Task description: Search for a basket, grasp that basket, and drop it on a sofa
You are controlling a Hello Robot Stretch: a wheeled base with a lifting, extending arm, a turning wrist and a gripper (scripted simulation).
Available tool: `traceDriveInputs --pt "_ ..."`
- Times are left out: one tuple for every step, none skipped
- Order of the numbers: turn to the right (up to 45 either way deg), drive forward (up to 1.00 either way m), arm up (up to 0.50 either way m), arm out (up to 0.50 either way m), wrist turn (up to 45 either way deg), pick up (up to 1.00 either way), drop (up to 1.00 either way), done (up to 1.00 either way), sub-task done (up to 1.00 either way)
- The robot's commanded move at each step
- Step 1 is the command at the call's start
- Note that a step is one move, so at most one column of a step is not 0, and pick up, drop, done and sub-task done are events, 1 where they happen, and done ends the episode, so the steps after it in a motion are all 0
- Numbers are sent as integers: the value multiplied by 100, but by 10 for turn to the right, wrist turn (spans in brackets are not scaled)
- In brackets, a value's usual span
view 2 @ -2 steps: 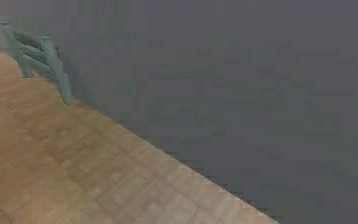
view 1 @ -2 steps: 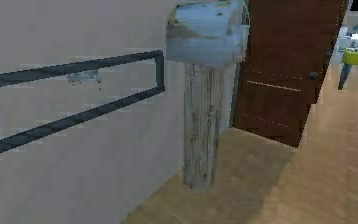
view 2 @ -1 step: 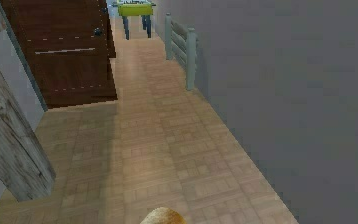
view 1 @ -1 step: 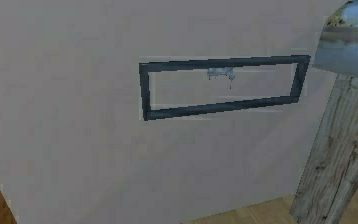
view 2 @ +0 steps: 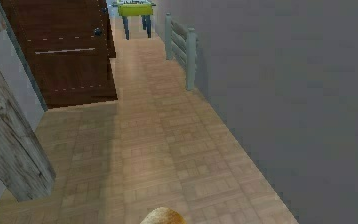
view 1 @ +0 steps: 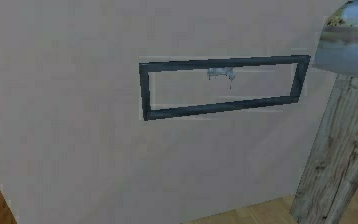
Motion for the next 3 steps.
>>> traceDriveInputs --pt "0 0 0 16 0 0 0 0 0" --pt "0 0 0 0 450 0 0 0 0" --pt "0 0 0 0 450 0 0 0 0"
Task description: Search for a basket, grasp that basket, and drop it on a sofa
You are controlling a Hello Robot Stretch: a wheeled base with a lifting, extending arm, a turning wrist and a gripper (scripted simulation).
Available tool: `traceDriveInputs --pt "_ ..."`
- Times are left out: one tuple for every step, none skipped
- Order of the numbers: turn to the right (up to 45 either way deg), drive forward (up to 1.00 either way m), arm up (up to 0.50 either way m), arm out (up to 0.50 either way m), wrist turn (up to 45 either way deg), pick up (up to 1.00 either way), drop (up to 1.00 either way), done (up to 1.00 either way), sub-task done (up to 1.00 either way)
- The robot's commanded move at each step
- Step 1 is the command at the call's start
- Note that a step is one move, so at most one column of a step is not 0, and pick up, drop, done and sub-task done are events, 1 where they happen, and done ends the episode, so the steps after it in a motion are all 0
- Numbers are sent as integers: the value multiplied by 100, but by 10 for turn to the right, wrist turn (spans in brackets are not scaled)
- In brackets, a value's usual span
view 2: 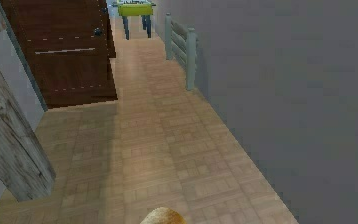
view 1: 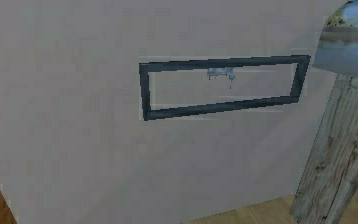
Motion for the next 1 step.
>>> traceDriveInputs --pt "0 0 0 0 420 0 0 0 0"
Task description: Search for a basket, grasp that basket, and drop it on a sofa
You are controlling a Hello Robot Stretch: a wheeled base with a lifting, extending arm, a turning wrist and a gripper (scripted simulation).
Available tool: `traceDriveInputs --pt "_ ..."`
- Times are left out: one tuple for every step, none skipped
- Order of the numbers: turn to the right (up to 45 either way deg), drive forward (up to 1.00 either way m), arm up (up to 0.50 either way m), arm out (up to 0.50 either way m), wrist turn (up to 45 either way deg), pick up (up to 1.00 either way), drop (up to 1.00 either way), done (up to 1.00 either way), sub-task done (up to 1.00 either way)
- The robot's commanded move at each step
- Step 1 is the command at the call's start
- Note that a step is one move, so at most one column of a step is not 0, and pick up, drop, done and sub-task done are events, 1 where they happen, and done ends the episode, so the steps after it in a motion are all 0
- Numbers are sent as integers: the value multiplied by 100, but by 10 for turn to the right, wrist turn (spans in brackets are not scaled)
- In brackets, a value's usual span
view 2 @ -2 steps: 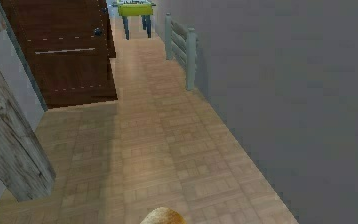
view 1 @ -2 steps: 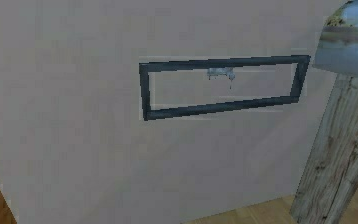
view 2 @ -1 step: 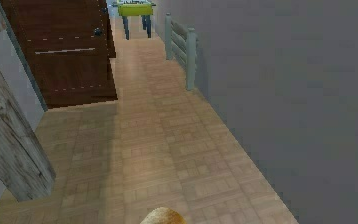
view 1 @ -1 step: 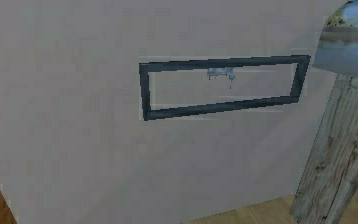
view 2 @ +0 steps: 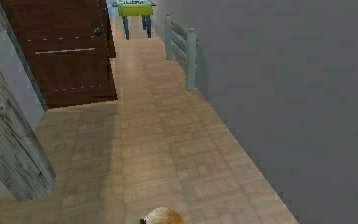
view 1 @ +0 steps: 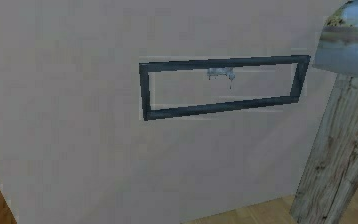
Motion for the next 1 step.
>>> traceDriveInputs --pt "0 0 -30 0 0 0 0 0 0"
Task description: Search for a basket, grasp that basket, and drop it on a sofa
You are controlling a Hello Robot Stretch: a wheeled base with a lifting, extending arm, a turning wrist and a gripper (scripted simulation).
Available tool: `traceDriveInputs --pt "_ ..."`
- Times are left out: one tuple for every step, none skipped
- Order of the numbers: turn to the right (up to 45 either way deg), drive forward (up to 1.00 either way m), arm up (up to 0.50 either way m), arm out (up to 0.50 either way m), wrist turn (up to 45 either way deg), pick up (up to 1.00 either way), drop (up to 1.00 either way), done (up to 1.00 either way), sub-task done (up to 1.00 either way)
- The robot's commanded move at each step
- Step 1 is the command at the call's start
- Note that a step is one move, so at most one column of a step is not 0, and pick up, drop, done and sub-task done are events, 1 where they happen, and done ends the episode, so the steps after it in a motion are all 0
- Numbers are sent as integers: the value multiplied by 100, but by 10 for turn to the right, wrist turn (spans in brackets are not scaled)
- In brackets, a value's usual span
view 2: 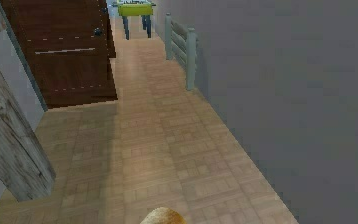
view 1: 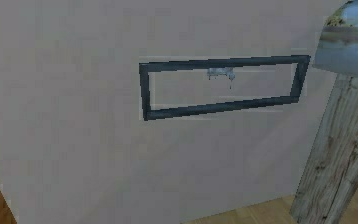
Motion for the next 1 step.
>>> traceDriveInputs --pt "0 0 0 0 0 100 0 0 0"
